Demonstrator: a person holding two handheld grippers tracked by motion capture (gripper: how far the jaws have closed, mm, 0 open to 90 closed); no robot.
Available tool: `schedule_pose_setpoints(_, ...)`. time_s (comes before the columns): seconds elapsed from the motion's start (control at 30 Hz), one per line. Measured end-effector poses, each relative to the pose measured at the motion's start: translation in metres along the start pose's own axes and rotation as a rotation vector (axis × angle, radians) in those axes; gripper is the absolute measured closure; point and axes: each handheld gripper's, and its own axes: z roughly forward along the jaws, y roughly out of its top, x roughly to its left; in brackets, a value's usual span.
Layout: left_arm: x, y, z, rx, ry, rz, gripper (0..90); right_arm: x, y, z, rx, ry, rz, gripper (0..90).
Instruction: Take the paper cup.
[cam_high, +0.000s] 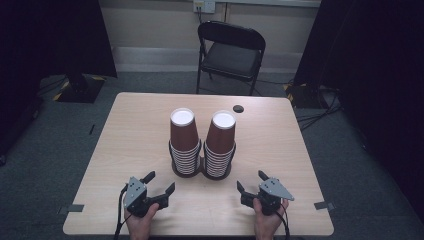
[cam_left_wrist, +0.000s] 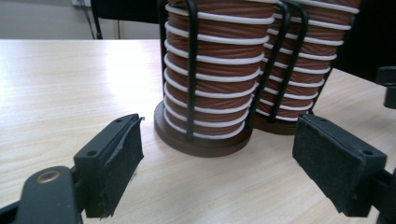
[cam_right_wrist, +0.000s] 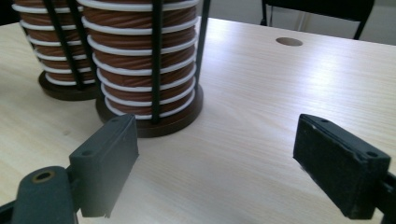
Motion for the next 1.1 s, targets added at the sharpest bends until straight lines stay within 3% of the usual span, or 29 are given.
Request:
schedule_pose_setpoints(0.07, 0.001, 0.001, 0.000, 0.007, -0.006, -0.017, 16.5, 0.000, -0.001, -0.002, -0.017, 0.005, 0.000, 15.4)
schedule_pose_setpoints(0.13, 0.002, 0.001, 0.000, 0.014, -0.024, -0.030, 19.0, 0.001, -0.002, -0.004, -0.040, -0.034, 0.013, 15.9)
schedule_pose_setpoints(0.23, 0.001, 0.003, 0.000, 0.013, -0.017, -0.035, 22.9, 0.002, -0.003, -0.006, -0.063, -0.065, 0.014, 15.8)
schedule_pose_setpoints(0.37, -0.007, 0.010, 0.000, 0.002, -0.023, -0.006, 22.2, 0.002, -0.001, -0.003, -0.031, -0.050, 0.005, 15.8)
schedule_pose_setpoints(0.5, -0.015, 0.016, 0.001, 0.001, -0.038, 0.046, 20.3, 0.002, -0.002, -0.006, -0.054, -0.072, 0.020, 15.8)
schedule_pose_setpoints(0.7, -0.017, 0.021, 0.004, 0.002, -0.081, 0.054, 18.1, 0.001, -0.004, -0.008, -0.078, -0.077, 0.032, 15.5)
schedule_pose_setpoints(0.83, -0.020, 0.025, 0.006, 0.000, -0.083, 0.053, 19.5, 0.001, -0.003, -0.006, -0.061, -0.069, 0.028, 15.5)
schedule_pose_setpoints(1.0, -0.027, 0.035, 0.011, -0.005, -0.142, 0.062, 20.2, 0.000, -0.002, -0.005, -0.053, -0.065, 0.029, 15.4)
schedule_pose_setpoints(1.1, -0.030, 0.037, 0.013, -0.003, -0.144, 0.081, 19.4, 0.000, -0.002, -0.004, -0.037, -0.059, 0.030, 15.4)
